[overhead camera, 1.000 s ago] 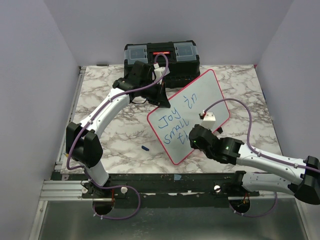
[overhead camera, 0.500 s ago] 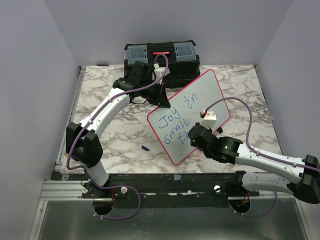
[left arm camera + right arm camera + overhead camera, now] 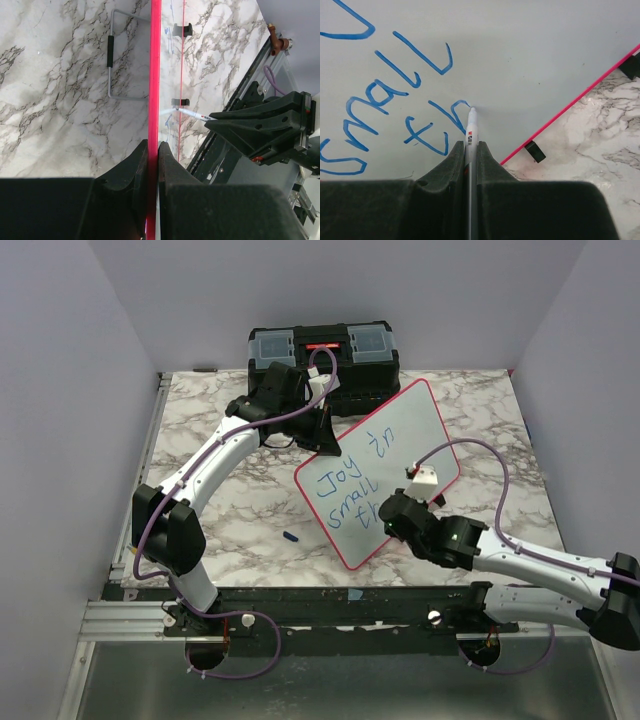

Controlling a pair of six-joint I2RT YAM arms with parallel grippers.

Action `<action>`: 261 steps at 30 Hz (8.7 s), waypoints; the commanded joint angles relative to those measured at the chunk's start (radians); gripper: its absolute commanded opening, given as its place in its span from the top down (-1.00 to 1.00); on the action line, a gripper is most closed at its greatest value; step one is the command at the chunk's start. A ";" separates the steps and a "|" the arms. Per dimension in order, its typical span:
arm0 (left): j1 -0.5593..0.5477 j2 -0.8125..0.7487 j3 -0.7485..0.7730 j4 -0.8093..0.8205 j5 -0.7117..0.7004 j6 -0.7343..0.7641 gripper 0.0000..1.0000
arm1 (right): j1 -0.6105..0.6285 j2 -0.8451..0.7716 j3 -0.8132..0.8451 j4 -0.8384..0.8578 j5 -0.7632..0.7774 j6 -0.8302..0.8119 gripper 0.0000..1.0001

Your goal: Write a sentence on the whiteboard

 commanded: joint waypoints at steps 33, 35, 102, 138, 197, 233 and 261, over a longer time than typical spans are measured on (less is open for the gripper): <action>-0.004 -0.037 -0.013 0.009 -0.035 0.049 1.00 | -0.004 -0.037 0.033 -0.007 0.031 0.045 0.99; -0.004 -0.038 -0.010 0.009 -0.035 0.050 1.00 | -0.004 -0.019 0.038 0.003 0.040 0.040 0.99; -0.004 -0.031 -0.015 0.010 -0.034 0.051 1.00 | -0.367 -0.246 -0.140 0.199 -0.466 -0.060 0.99; -0.004 -0.022 -0.010 0.007 -0.038 0.053 1.00 | -0.366 -0.217 -0.239 0.130 -0.473 -0.027 0.99; -0.004 -0.024 -0.008 0.003 -0.040 0.056 1.00 | -0.367 -0.144 -0.074 0.153 -0.432 -0.052 0.98; -0.003 -0.027 -0.011 0.006 -0.035 0.054 1.00 | -0.367 -0.223 -0.089 0.079 -0.322 -0.026 0.99; -0.003 -0.020 -0.010 0.006 -0.036 0.053 1.00 | -0.365 -0.137 -0.142 0.134 -0.388 -0.045 0.99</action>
